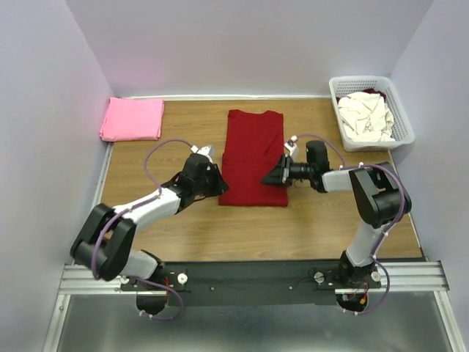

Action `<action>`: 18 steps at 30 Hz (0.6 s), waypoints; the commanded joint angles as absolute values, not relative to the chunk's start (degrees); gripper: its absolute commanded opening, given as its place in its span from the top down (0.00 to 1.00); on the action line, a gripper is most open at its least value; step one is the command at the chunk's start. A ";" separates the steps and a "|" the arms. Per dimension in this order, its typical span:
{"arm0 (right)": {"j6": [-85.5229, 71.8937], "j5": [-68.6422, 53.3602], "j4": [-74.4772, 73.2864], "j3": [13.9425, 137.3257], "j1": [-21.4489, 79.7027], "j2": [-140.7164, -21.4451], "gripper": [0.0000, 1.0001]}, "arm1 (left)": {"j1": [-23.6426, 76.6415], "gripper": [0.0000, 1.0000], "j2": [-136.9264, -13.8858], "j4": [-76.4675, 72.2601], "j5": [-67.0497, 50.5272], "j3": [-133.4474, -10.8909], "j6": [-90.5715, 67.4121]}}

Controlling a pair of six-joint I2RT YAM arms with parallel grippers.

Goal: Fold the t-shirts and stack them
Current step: Fold the tshirt

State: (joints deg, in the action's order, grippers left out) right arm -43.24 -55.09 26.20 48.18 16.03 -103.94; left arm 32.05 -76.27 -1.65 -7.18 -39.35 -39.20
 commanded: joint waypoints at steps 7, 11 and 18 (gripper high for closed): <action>-47.99 -59.67 36.47 31.04 9.68 -113.81 0.68 | 28.39 0.77 -90.26 -6.15 -17.22 -36.31 -43.94; -47.99 -60.47 36.56 29.53 6.33 -114.61 0.68 | 25.32 0.78 -87.46 -6.33 -17.05 -33.84 -44.38; -42.40 -57.07 22.94 29.51 6.41 -100.66 0.62 | 24.08 0.76 -78.95 -2.83 -16.62 -31.46 -41.84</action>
State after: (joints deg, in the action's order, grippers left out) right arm -48.77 -62.11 36.03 28.84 6.39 -108.18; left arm 23.83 -83.99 -6.04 -16.99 -31.92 -43.79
